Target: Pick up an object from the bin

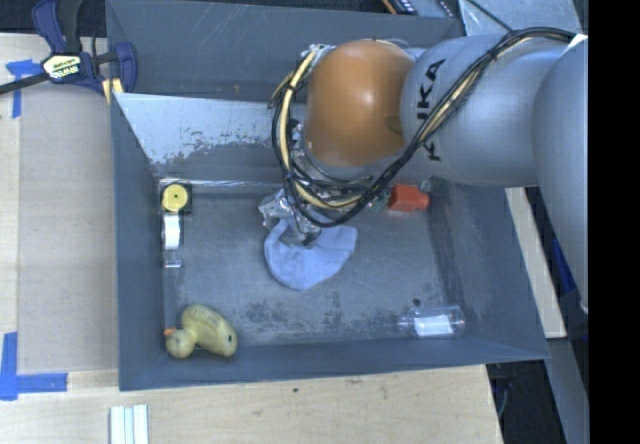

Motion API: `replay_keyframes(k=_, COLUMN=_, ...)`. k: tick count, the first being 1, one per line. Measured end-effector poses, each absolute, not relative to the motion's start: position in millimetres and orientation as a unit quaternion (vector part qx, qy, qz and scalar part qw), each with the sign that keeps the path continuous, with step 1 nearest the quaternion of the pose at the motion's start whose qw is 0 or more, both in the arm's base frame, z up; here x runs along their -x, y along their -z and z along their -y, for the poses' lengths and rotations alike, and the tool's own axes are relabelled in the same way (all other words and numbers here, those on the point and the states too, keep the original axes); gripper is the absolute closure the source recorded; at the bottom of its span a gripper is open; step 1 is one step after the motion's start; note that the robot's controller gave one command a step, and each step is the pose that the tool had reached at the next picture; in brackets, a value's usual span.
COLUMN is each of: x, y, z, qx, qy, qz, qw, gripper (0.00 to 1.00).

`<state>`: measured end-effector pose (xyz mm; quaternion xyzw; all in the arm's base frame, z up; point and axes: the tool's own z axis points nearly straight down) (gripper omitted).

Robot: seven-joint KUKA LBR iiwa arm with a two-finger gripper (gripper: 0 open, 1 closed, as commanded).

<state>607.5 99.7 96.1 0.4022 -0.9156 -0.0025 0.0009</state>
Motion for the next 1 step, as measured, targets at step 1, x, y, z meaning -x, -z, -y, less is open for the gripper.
replay_keyframes(k=1, x=-610.5, y=-111.7, z=-100.0, qx=-0.402, qy=0.001, qz=0.916, qw=-0.004, gripper=1.00)
